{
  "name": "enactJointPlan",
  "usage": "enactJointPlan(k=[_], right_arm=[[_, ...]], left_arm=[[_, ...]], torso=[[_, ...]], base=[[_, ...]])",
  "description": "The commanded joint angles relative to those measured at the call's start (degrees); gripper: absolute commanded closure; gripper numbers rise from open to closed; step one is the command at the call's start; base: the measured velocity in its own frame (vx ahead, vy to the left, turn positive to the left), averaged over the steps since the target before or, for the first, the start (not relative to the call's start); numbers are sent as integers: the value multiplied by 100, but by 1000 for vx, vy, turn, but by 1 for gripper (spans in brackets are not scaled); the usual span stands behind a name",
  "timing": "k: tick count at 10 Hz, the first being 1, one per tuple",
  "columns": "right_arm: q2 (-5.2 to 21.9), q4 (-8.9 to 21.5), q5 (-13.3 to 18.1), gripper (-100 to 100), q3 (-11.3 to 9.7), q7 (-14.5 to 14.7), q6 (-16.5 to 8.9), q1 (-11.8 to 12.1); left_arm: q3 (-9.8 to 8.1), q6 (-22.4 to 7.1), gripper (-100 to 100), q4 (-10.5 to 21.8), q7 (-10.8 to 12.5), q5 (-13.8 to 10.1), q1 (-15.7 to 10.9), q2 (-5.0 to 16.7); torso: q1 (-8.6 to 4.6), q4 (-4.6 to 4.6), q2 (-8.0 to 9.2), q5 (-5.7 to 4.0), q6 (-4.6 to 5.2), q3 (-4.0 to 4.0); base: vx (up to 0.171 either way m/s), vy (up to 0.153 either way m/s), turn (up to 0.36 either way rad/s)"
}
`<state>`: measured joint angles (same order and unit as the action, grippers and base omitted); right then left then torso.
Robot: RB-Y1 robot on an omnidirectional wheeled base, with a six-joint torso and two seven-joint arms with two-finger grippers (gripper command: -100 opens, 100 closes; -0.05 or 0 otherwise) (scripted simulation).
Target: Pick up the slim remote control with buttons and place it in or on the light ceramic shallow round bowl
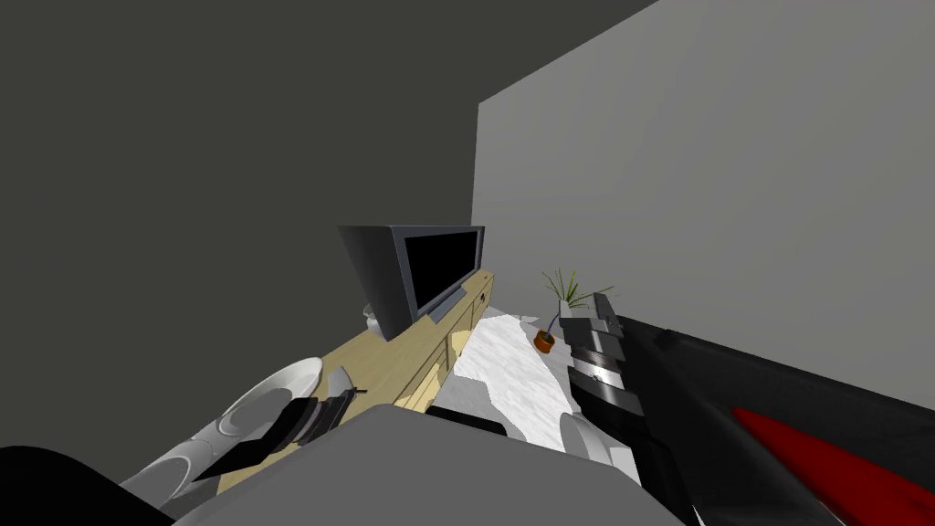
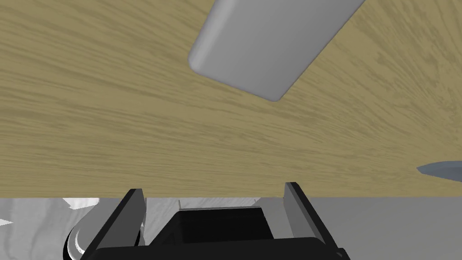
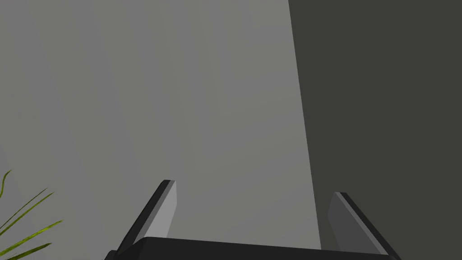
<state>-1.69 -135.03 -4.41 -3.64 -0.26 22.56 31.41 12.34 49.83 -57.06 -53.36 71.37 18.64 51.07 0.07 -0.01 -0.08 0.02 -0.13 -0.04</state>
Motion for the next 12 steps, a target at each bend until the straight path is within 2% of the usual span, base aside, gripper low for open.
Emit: enactJointPlan(k=[1,3,4,5,6,7,8,9,12], right_arm=[[0,0,0,0,0,0,0,0],[0,0,0,0,0,0,0,0],[0,0,0,0,0,0,0,0],[0,0,0,0,-1,0,0,-1],[0,0,0,0,0,0,0,0],[0,0,0,0,0,0,0,-1],[0,0,0,0,0,0,0,0],[0,0,0,0,0,0,0,-1],[0,0,0,0,0,0,0,0]], left_arm=[[17,28,-100,286,-205,286,-94,109],[17,28,-100,308,-205,304,-94,109],[45,5,-100,516,-336,584,-169,199],[45,5,-100,532,-336,588,-169,199],[71,-23,-100,741,-456,810,-242,275],[71,-23,-100,741,-456,858,-242,275],[96,-56,-100,934,-564,1087,-312,338],[96,-56,-100,934,-564,1111,-312,338],[170,-164,-100,1407,-816,1699,-498,439]], torso=[[0,0,0,0,0,0],[1,0,-1,0,3,-1],[-1,0,0,0,0,0],[1,0,-2,-1,7,-1],[2,0,-1,0,0,0],[3,0,-1,0,4,0],[3,0,0,0,1,0],[3,0,-2,0,4,-1],[5,0,-5,0,3,-3]], base=[[5,8,-177],[4,14,-75],[6,11,-229],[5,22,-104],[4,21,-142],[2,21,-95],[7,22,-180],[7,22,-91],[12,25,-192]])
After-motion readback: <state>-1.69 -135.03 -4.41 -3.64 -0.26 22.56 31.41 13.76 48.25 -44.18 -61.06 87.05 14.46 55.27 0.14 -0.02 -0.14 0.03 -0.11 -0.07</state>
